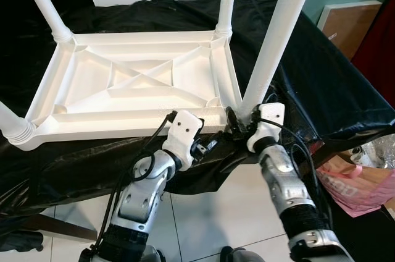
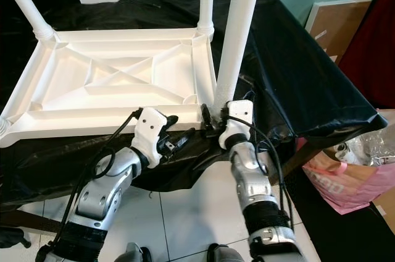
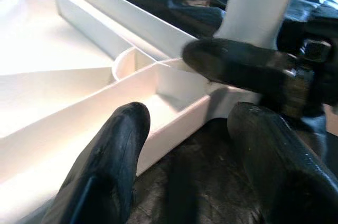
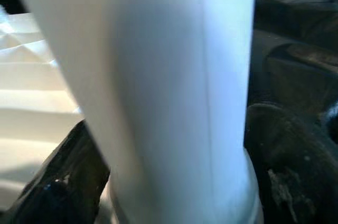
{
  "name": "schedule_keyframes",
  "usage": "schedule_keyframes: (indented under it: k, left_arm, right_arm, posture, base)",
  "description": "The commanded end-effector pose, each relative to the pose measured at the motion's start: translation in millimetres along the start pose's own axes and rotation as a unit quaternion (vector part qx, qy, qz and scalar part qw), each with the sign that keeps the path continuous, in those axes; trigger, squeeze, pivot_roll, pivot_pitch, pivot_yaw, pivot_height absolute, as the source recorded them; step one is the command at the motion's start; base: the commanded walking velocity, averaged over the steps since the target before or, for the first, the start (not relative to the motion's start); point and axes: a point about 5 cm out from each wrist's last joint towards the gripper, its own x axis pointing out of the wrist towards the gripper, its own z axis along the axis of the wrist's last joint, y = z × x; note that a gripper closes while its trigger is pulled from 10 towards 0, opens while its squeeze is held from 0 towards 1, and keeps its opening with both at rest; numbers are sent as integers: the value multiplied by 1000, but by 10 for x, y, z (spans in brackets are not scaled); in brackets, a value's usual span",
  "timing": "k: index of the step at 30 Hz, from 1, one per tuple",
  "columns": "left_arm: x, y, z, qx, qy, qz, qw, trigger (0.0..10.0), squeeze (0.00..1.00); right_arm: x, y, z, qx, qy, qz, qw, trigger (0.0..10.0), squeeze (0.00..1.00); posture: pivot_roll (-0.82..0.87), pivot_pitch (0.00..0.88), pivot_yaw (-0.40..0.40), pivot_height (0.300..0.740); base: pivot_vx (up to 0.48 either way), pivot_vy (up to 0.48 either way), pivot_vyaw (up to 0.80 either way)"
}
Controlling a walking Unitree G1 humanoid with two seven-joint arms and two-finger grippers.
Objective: Building children table
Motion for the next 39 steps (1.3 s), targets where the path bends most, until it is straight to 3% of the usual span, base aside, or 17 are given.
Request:
schedule_keyframes:
  k: [1, 4, 7, 9, 12, 15, 25, 26, 28, 29, 39]
  left_arm:
    - [-42, -57, -7, 7, 5, -14, 1000, 10000, 0]
    - [-54, -96, 61, 26, -7, -36, 999, 10000, 0]
    - [-54, -99, 71, 31, -9, -38, 999, 10000, 0]
    - [-70, -155, 108, 41, -14, -72, 996, 10000, 0]
    - [-70, -155, 108, 41, -14, -72, 996, 10000, 0]
    - [-107, -233, 87, 53, -14, -119, 991, 10000, 0]
    - [-63, -237, 103, 80, -9, -140, 987, 10000, 0]
    - [-45, -225, 107, 91, -8, -140, 986, 10000, 0]
    - [-32, -215, 109, 99, -6, -140, 985, 10000, 0]
    - [-19, -203, 115, 102, -6, -139, 985, 10000, 0]
    - [-19, -164, 104, 104, -6, -127, 986, 10000, 0]
  right_arm:
    - [-116, -49, -21, 1, 16, 64, 998, 10000, 0]
    - [-170, -123, 21, -3, 21, 106, 994, 10000, 0]
    - [-172, -133, 27, -3, 22, 108, 994, 10000, 0]
    - [-164, -220, 73, -23, 27, 149, 988, 10000, 0]
    - [-164, -220, 73, -23, 27, 149, 988, 10000, 0]
    - [-54, -264, 140, -41, 29, 185, 982, 10000, 0]
    - [97, -267, 157, -69, 39, 217, 973, 10000, 0]
    - [155, -258, 144, -74, 44, 221, 971, 3569, 0]
    - [196, -250, 136, -78, 48, 224, 970, 3569, 0]
    - [230, -239, 130, -83, 51, 227, 969, 0, 0]
    - [230, -269, -4, -94, 86, 210, 969, 0, 0]
  posture:
    - [-23, 193, -22, 740]
    - [-18, 190, -25, 740]
    - [-18, 190, -25, 740]
    - [-9, 154, -27, 740]
    - [-9, 154, -27, 740]
    - [-10, 117, -31, 740]
    - [-5, 76, -33, 740]
    - [-1, 55, -33, 740]
    - [1, 52, -34, 740]
    - [6, 50, -36, 740]
    - [12, 34, -55, 740]
  base:
    - [0, 0, 0]
    - [0, 0, 0]
    - [0, 0, 0]
    - [0, 0, 0]
    - [0, 0, 0]
    - [0, 0, 0]
    - [0, 0, 0]
    - [0, 0, 0]
    - [0, 0, 0]
    - [0, 0, 0]
    - [0, 0, 0]
